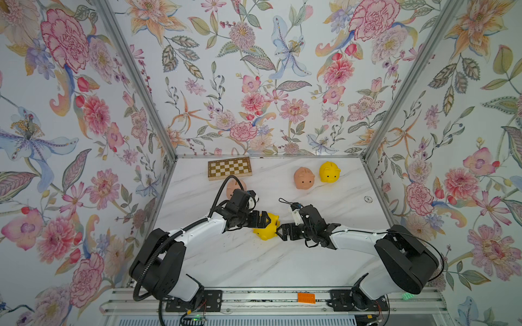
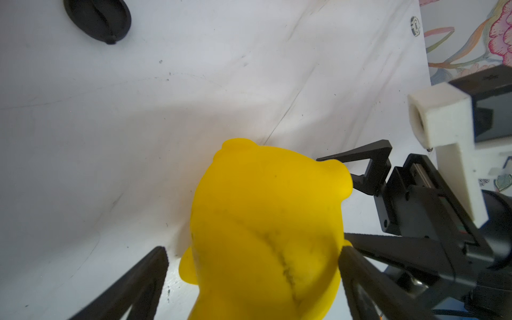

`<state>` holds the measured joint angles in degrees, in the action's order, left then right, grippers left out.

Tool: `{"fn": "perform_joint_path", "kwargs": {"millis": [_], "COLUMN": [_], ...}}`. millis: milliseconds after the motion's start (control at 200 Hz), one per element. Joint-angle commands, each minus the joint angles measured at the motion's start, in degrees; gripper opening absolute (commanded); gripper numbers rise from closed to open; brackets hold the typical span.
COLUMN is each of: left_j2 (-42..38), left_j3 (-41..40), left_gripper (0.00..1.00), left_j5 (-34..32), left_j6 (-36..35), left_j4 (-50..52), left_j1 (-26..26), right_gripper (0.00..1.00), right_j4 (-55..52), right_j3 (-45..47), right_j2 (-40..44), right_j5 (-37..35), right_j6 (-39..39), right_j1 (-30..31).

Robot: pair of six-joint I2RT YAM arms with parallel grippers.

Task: Open piggy banks
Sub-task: Adjust the piggy bank at the center of the board.

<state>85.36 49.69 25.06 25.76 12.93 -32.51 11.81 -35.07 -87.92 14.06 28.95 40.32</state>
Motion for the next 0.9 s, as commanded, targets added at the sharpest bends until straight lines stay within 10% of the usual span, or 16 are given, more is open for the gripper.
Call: {"fn": "perform_joint_path", "kwargs": {"millis": [0, 896], "left_j2": [-1.3, 1.2], "left_j3": [0.7, 6.4], "left_gripper": [0.99, 0.99], "left_j5": [-0.6, -3.1], "left_j6": [-0.4, -10.3], "left_j4": [1.9, 5.9], "left_j1": [0.4, -0.7], "right_gripper": [0.99, 0.99], "right_j4": [1.0, 1.8], "right_j3": [-1.4, -2.5], "right_j2": [-1.2, -4.0], "right_j5": [-0.8, -1.5], "right_j6": [0.4, -0.5], "right_j1": [0.8, 0.5]}}
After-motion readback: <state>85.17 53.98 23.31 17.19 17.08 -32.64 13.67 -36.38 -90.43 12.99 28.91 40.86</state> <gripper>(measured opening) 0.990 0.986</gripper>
